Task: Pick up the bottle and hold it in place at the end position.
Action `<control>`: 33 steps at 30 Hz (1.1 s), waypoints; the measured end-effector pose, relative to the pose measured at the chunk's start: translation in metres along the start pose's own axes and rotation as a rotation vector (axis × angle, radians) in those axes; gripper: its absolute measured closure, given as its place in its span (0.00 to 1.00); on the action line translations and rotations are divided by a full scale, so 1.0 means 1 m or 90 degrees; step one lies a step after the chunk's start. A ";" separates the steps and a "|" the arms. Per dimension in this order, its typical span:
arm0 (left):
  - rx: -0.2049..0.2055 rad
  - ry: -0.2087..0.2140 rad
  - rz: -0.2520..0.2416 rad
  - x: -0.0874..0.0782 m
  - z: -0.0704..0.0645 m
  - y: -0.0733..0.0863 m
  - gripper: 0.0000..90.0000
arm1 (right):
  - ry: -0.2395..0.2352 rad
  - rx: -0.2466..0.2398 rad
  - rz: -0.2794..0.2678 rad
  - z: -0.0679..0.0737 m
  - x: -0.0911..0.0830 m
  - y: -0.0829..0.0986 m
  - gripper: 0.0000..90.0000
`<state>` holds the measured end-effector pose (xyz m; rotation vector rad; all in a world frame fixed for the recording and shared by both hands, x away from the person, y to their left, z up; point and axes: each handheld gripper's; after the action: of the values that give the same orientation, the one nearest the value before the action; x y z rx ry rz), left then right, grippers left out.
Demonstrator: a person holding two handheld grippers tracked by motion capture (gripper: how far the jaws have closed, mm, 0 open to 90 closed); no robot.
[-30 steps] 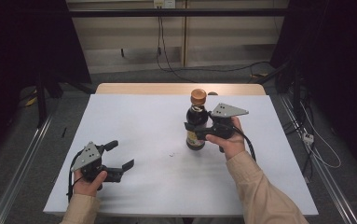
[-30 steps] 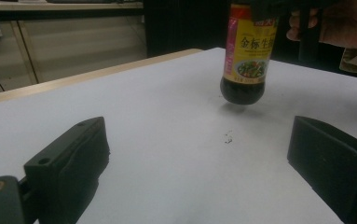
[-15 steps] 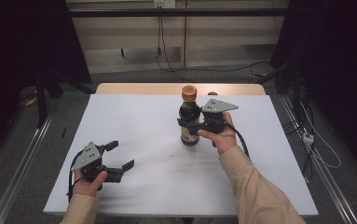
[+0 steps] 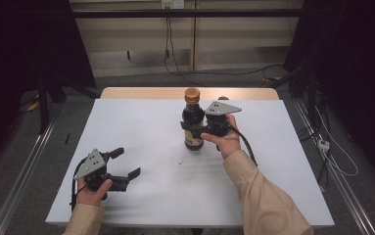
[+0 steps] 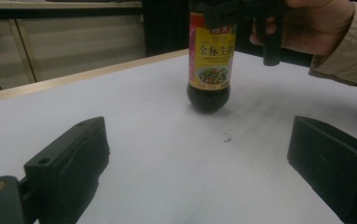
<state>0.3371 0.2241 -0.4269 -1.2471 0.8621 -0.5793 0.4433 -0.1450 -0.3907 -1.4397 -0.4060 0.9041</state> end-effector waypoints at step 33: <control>-0.007 -0.005 0.004 0.000 -0.002 0.001 0.05 | 0.005 -0.010 0.012 -0.006 0.014 0.005 0.31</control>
<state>0.3356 0.2229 -0.4282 -1.2557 0.8636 -0.5658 0.4546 -0.1392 -0.4001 -1.4632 -0.3960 0.9116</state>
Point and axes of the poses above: each handheld gripper's, and its own axes: x roughly forward along the jaws, y roughly out of its underside, z roughly to its left, and after that the axes turned 7 degrees about x, right-handed
